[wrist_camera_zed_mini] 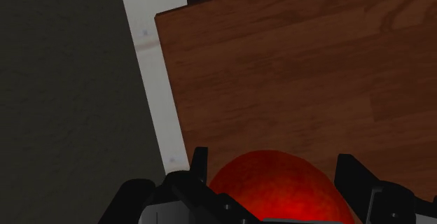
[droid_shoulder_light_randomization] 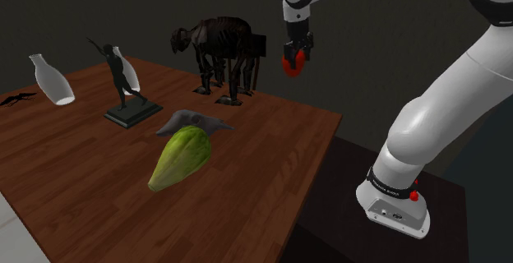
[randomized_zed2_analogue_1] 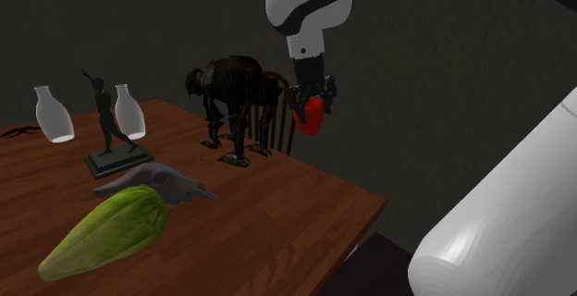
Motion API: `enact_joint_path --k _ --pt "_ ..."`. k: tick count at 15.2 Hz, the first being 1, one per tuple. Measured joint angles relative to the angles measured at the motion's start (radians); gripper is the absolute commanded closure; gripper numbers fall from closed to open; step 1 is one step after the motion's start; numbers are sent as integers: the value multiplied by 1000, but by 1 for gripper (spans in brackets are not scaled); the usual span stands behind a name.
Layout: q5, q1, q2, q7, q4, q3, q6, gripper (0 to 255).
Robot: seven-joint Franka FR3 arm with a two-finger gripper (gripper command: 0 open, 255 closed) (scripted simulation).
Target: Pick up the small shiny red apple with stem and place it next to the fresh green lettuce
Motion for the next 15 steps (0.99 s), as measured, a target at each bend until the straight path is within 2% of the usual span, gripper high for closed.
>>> enact_joint_path --k 4,12,15 --pt "9 11 -13 23 13 19 -30 255" --pt "77 87 -94 202 -63 144 -55 255" --pt "110 119 -100 276 -61 198 -70 255"
